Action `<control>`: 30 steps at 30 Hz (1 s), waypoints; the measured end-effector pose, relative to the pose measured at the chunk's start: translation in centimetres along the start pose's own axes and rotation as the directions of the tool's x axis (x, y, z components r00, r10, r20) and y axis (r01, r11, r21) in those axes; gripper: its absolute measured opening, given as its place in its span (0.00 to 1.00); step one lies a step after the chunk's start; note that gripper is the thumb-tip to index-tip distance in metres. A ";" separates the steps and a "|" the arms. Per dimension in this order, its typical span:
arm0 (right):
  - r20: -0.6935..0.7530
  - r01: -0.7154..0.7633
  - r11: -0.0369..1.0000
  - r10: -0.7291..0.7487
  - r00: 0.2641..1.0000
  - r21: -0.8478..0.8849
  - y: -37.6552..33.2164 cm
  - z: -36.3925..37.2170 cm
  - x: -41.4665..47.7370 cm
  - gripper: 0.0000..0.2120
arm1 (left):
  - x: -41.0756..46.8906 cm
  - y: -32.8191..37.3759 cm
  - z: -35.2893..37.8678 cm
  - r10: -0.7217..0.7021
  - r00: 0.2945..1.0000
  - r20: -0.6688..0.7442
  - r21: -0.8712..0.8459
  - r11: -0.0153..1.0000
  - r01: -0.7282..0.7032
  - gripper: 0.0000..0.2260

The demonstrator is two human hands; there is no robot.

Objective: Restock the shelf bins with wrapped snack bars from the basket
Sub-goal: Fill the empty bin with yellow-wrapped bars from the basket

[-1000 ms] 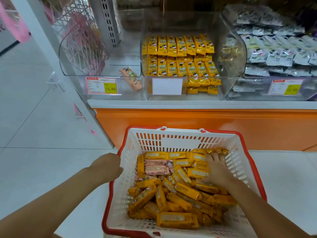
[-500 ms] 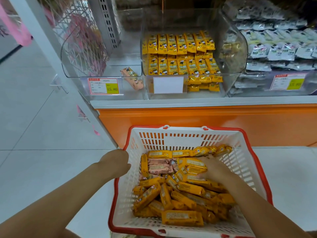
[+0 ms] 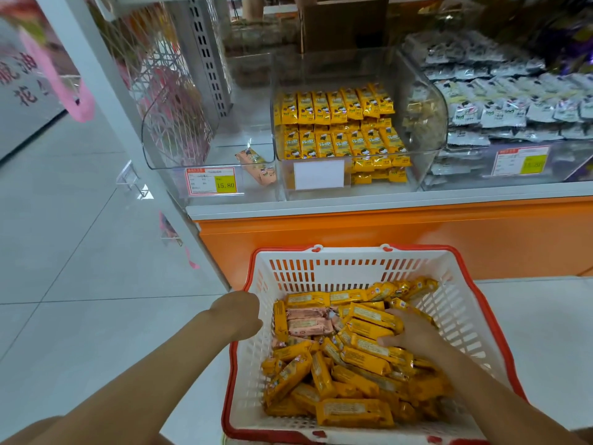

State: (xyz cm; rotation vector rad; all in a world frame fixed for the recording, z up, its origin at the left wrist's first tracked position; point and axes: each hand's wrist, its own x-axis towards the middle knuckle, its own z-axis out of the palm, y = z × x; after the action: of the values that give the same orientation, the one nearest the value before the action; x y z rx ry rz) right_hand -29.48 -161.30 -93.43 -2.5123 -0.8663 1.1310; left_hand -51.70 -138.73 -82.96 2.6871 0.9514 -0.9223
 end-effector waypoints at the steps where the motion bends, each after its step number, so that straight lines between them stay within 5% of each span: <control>1: -0.009 0.006 1.000 -0.006 1.000 0.006 0.0 0.1 -0.1 0.38 | 0.0 0.0 0.0 0.003 1.000 -0.003 0.004 1.000 -0.003 0.14; 12: -0.156 -0.113 0.915 0.186 0.970 0.387 -1.0 1.7 0.0 0.29 | 0.9 1.0 0.0 -0.120 0.993 -0.008 0.078 0.990 0.121 0.11; 13: -0.134 -0.133 0.845 0.233 0.963 0.518 -1.6 1.5 0.0 0.29 | 0.8 1.1 -0.2 -0.135 0.991 -0.014 0.072 0.988 0.136 0.10; 15: 0.014 -0.159 0.512 0.275 0.961 0.844 -3.2 0.6 -0.4 0.27 | 0.8 1.4 -0.5 -0.118 0.992 -0.048 -0.005 0.993 0.118 0.10; 17: 0.157 -0.181 0.154 0.157 0.975 0.971 -5.5 -0.7 -1.3 0.23 | 1.1 1.8 -1.0 -0.030 0.999 -0.044 -0.191 0.981 0.021 0.16; 18: 0.188 -0.194 0.070 0.085 0.979 0.979 -6.7 -1.3 -1.8 0.22 | 1.3 2.0 -1.2 0.041 0.999 -0.032 -0.321 0.946 -0.050 0.20; 20: 0.191 -0.188 0.047 -0.076 0.979 0.981 -9.2 -2.6 -3.2 0.22 | 0.9 2.7 -1.8 0.152 0.986 -0.069 -0.626 0.763 -0.161 0.26; 23: 0.140 -0.125 0.077 -0.233 0.962 0.989 -12.1 -4.1 -5.5 0.21 | -0.5 3.8 -3.5 0.170 0.973 -0.158 -0.931 0.302 -0.204 0.29; 26: 0.053 -0.027 0.087 -0.308 0.950 0.996 -13.1 -5.3 -7.1 0.19 | -1.4 4.2 -4.9 0.203 0.949 -0.241 -0.970 -0.025 -0.241 0.22; 30: -0.056 0.128 0.220 -0.308 0.950 0.967 -13.1 -6.2 -8.3 0.23 | -2.2 5.1 -5.6 0.247 0.920 -0.304 -0.935 -0.262 -0.239 0.16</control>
State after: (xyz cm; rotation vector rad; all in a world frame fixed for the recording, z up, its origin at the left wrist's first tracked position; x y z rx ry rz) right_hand -34.59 -155.93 -78.44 -1.1868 -0.2843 1.1992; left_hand -47.18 -142.08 -77.48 1.1823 0.5362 0.1483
